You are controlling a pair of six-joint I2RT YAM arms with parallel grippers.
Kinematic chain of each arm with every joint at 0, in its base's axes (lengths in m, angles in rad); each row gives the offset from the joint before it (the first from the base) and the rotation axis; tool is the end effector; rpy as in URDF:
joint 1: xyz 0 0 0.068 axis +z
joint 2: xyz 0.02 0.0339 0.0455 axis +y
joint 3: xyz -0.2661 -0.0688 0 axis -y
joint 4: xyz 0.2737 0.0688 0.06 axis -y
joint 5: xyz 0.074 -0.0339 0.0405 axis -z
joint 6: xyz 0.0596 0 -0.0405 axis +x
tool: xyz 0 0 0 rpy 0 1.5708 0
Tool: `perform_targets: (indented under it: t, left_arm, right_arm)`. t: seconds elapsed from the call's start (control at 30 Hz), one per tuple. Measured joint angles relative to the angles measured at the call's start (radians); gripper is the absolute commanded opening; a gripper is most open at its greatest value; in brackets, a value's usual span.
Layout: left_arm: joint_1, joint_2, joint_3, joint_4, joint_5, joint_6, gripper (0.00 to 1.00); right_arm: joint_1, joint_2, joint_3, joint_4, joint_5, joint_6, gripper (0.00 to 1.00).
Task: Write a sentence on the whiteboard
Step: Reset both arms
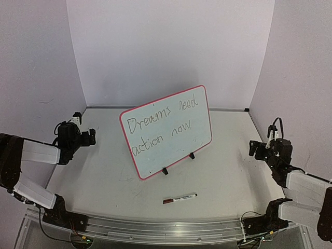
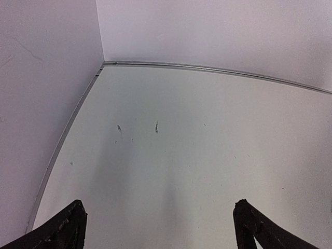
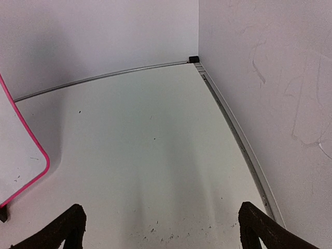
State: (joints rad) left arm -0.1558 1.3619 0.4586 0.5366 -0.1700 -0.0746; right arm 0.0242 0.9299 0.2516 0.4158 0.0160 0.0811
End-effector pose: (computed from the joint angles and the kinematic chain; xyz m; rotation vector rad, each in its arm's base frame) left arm 0.3031 -0.0374 0.1484 -0.0345 1.9317 0.0109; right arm 0.2406 0.0049 0.1671 0.0634 1.8326 0.0593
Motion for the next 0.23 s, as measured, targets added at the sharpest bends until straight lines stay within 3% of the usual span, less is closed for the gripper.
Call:
perform_targets:
  t: [0.23]
  left_arm:
    - [0.0,-0.005,-0.016,0.047,-0.02,0.0,0.99]
  right_arm:
    - [0.0,-0.002,-0.001,0.049,-0.001,-0.003,0.98]
